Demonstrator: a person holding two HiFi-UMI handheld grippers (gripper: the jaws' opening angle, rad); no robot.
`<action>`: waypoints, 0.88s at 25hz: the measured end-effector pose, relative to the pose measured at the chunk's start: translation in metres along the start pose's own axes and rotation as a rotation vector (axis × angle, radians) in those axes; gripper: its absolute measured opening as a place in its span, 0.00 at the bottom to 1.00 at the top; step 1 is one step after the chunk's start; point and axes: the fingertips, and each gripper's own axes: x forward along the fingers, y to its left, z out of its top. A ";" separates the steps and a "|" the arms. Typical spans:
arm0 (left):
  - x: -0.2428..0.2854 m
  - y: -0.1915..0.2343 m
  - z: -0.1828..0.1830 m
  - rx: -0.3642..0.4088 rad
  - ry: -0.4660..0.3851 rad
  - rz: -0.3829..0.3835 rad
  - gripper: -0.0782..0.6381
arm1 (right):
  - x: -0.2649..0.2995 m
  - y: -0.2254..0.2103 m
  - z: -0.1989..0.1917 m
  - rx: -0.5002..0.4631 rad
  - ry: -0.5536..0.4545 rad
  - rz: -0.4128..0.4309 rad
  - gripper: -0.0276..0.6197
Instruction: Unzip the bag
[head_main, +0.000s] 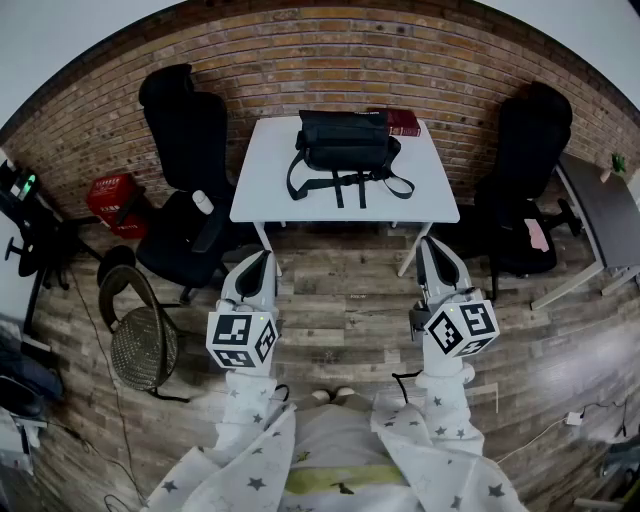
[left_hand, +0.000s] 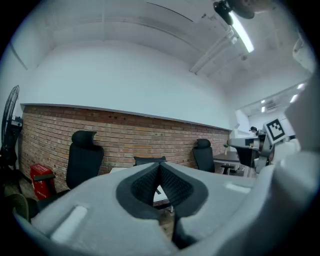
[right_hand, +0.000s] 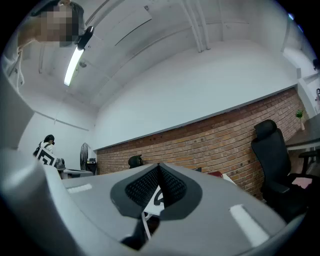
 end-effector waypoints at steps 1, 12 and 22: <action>0.001 0.000 -0.001 -0.001 -0.001 0.001 0.11 | 0.000 -0.002 0.000 0.000 -0.002 0.000 0.04; 0.022 -0.006 0.000 -0.004 -0.010 0.014 0.11 | 0.009 -0.023 0.001 0.025 -0.024 0.022 0.04; 0.040 -0.014 -0.010 -0.010 0.009 0.037 0.11 | 0.025 -0.044 -0.009 0.057 -0.016 0.057 0.04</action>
